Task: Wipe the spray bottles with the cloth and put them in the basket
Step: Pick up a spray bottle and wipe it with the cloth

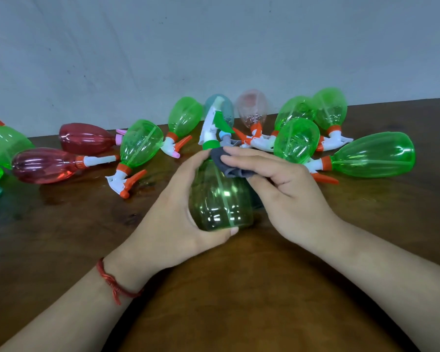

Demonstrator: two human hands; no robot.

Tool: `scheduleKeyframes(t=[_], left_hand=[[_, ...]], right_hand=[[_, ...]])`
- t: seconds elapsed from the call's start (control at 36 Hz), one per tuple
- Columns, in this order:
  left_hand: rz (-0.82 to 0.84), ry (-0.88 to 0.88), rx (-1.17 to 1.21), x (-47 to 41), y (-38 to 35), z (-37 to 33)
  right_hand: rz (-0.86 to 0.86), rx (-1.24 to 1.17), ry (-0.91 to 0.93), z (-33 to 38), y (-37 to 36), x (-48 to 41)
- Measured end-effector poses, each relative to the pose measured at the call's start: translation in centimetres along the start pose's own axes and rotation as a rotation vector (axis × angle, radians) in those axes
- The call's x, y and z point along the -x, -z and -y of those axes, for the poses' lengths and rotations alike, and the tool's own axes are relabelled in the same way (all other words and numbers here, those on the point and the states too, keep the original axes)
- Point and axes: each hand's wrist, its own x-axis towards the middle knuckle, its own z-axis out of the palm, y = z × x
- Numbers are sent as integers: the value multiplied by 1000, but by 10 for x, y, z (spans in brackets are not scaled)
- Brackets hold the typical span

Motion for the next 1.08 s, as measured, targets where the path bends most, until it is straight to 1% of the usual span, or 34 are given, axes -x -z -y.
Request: scheduleKeyframes(t=[0.11,0.19,0.28,0.44,0.61,0.81,0.86,0.97,1.03,1.08], left_hand=[[-121,81,90,-2,3,6],[-172,123,99,-4,9,11],[-210,166,143,-5,10,11],[-202,181,221,-5,6,6],[-101,120,134,-2,5,2],[21,47,60,3,3,1],[39,36,65,4,3,2],[43,4,136,5,5,0],[74,25,221,5,6,-1],[126,53,261,4,7,-2]], right_hand=[[54,130,150,2,-1,5],[127,195,253,1,0,7],[177,231,294,1,1,7],[157,279,349,0,4,7],[79,185,188,-5,3,4],[30,135,86,-9,2,0],[9,37,17,-8,2,-1],[-38,-263,-178,-2,4,-3],[-69,-321,-209,-1,4,-4],[-86,-318,-216,0,3,-3]])
